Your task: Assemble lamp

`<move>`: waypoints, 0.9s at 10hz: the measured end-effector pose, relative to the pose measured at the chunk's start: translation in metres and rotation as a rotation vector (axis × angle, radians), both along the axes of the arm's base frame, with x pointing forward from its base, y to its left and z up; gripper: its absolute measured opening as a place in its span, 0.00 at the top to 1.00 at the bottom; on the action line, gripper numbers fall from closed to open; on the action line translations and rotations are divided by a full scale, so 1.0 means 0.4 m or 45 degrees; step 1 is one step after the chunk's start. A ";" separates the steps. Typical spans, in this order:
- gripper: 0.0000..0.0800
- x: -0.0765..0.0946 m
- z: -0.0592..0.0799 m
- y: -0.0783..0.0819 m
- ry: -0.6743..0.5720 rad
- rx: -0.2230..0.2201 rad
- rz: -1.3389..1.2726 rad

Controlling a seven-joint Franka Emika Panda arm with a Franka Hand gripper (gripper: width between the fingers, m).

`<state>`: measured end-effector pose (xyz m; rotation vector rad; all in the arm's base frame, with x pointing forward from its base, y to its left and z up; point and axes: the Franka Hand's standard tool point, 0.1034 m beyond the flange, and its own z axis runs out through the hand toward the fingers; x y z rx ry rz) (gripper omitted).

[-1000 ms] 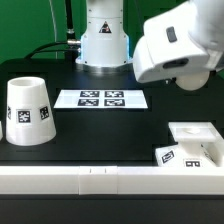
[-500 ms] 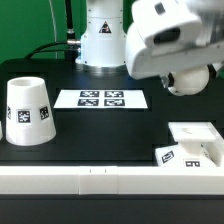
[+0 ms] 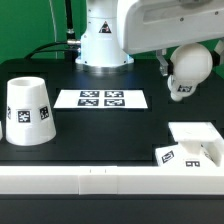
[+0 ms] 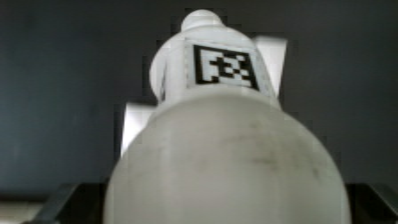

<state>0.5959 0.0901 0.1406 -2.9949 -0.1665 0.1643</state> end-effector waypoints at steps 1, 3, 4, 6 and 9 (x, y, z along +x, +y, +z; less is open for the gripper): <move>0.28 -0.011 -0.003 -0.004 -0.048 -0.005 -0.007; 0.28 0.027 0.003 -0.019 -0.256 -0.011 0.000; 0.28 0.039 0.016 -0.023 -0.297 -0.012 0.013; 0.28 0.088 0.061 -0.027 -0.435 -0.013 0.016; 0.28 0.095 0.047 -0.038 -0.627 -0.028 0.000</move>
Offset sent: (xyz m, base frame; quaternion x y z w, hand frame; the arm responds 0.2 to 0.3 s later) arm 0.0209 -0.0079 0.0230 0.0001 0.1179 -0.0484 0.9918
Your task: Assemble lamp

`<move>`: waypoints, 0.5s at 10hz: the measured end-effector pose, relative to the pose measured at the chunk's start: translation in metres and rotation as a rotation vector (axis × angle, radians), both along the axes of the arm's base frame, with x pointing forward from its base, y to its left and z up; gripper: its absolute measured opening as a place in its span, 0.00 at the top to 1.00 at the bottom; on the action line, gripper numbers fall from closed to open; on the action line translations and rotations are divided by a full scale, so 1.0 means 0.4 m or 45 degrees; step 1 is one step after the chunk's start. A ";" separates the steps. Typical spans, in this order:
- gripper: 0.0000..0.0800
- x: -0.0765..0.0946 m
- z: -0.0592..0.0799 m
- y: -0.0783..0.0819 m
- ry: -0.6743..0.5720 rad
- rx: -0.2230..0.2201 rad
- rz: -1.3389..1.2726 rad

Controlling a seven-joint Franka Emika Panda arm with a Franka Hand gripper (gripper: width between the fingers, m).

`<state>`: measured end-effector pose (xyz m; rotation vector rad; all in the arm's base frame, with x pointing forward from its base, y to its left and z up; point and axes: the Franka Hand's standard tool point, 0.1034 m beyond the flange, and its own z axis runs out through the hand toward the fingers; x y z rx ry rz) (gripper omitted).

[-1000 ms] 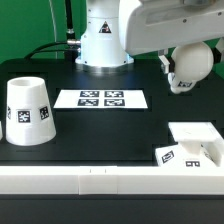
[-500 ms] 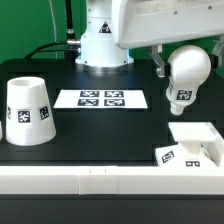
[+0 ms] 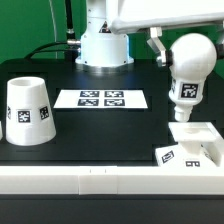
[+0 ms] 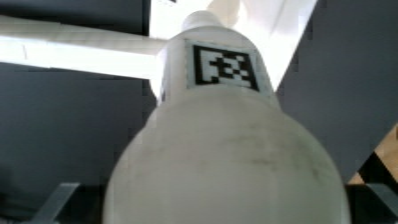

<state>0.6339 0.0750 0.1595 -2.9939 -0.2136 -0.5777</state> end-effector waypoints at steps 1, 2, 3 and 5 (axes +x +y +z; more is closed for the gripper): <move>0.28 0.002 0.001 0.001 -0.001 -0.001 0.004; 0.28 0.011 -0.001 0.007 -0.005 -0.003 0.014; 0.28 0.021 -0.002 0.017 -0.010 -0.001 0.020; 0.28 0.018 -0.014 0.035 -0.006 0.003 0.027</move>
Offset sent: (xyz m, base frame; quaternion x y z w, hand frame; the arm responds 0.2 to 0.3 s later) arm 0.0143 0.0089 0.0002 -0.0080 0.0087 -0.0131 0.9998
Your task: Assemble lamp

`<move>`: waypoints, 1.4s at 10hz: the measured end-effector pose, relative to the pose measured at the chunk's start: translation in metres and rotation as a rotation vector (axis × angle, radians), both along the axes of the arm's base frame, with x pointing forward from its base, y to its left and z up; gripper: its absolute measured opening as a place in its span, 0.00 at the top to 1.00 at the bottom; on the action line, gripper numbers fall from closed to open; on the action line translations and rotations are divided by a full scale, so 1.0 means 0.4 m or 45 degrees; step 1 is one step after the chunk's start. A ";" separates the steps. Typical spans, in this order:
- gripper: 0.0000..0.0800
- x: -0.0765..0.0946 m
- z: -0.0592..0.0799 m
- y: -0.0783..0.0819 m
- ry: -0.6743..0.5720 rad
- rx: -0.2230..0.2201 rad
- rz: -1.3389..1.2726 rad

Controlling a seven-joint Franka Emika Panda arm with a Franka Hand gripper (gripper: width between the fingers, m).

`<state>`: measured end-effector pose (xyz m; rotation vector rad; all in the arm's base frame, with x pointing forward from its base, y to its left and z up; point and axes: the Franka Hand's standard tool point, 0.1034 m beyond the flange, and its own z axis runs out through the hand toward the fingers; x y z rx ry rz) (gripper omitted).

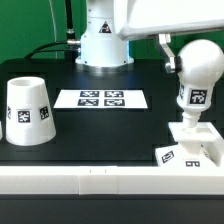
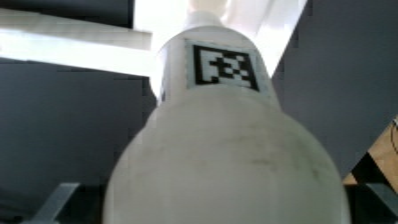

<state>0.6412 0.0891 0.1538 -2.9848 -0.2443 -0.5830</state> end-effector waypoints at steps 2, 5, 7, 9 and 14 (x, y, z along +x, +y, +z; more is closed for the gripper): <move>0.28 -0.014 -0.018 0.006 0.005 -0.002 0.005; 0.28 -0.029 -0.039 0.011 0.012 -0.005 0.011; 0.28 -0.033 -0.055 0.010 0.016 -0.006 0.012; 0.28 -0.036 -0.068 0.005 -0.002 -0.009 0.010; 0.28 -0.039 -0.068 0.005 -0.080 -0.010 0.003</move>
Offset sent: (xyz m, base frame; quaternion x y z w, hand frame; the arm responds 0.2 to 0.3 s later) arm -0.0098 0.0011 -0.0078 -0.0120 0.0138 -0.0047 0.9998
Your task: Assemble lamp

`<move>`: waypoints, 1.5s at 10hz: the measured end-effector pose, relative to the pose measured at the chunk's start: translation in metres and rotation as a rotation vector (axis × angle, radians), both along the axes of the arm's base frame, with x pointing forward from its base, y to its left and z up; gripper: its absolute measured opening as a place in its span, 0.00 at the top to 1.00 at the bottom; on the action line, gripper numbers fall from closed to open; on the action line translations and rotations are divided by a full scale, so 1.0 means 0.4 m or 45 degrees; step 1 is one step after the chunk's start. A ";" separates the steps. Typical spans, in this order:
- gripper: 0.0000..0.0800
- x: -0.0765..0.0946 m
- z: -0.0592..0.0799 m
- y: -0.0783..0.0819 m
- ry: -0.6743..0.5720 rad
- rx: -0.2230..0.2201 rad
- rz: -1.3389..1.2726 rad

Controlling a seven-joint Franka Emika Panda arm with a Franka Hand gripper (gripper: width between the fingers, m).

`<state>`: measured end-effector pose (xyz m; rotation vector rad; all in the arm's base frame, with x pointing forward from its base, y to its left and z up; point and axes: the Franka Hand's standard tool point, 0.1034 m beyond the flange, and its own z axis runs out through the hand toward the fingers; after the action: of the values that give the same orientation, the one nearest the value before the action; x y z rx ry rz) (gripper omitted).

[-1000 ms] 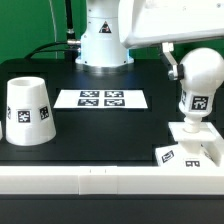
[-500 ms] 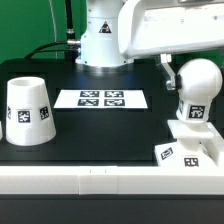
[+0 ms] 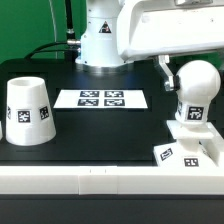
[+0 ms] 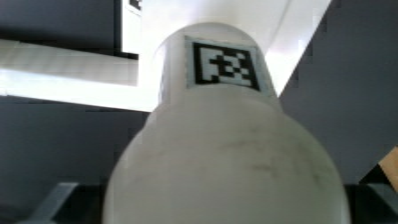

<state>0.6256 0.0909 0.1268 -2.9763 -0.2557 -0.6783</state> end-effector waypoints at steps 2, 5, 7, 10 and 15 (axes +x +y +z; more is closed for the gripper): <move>0.13 0.000 -0.001 0.000 0.001 0.000 0.000; 0.13 -0.008 0.035 0.003 0.022 -0.002 0.007; 0.13 -0.008 0.090 -0.004 0.060 -0.005 0.013; 0.13 -0.013 0.082 0.000 0.105 -0.004 0.018; 0.13 -0.031 0.045 -0.015 0.473 -0.005 0.068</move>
Offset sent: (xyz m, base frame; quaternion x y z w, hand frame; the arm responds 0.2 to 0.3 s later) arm -0.0180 -0.0061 0.0067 -0.0057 -0.0278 0.0018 0.9996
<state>0.6131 0.0849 0.1448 -3.0083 -0.3060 -0.1121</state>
